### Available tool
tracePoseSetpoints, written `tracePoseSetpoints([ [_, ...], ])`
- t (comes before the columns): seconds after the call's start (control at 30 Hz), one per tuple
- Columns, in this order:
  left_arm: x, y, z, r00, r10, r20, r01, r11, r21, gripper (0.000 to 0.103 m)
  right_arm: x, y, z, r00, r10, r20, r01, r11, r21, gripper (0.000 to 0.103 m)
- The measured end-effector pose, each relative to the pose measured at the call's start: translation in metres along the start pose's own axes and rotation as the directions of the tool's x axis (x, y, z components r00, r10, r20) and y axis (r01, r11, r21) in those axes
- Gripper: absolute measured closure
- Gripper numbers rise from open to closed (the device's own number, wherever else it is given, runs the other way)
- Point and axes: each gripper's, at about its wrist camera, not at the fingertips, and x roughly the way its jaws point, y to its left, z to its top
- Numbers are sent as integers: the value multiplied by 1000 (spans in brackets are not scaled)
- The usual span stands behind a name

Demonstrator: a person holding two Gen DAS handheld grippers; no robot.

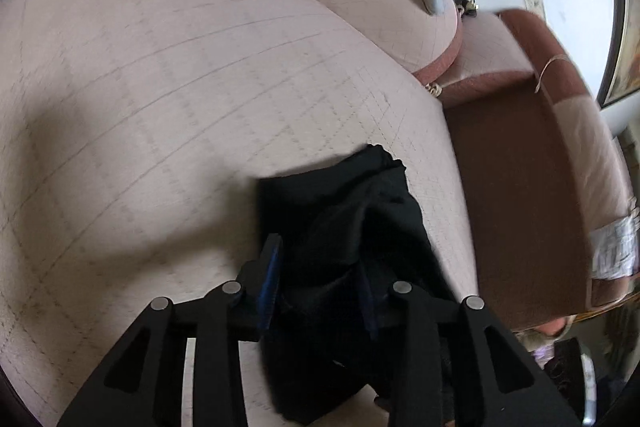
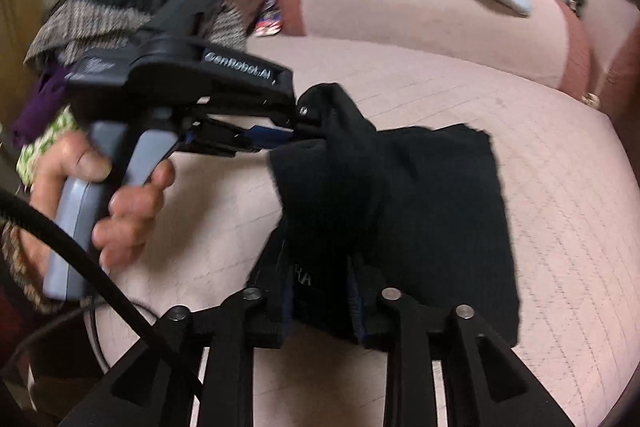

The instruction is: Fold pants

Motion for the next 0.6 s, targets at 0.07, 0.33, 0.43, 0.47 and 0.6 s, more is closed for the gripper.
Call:
tracePoseSetpoints([
  [0.07, -15, 15, -3, 1000, -19, 12, 19, 1000, -16, 61, -4, 6, -5, 999, 43, -6, -43, 999, -20, 60],
  [0.33, -63, 38, -22, 996, 53, 66, -51, 998, -26, 55, -55, -19, -32, 998, 54, 45, -58, 994, 96, 58],
  [0.43, -60, 20, -27, 997, 43, 59, -45, 999, 21, 42, -69, -60, -32, 996, -28, 79, 10, 974, 225, 58],
  [0.47, -56, 13, -26, 997, 50, 57, -51, 998, 32, 39, -70, -69, -31, 996, -43, 80, 22, 967, 255, 58],
  [0.6, -28, -3, -16, 997, 80, 15, -81, 995, 62, 38, -61, -102, -10, 994, -66, 92, 30, 936, 350, 58],
])
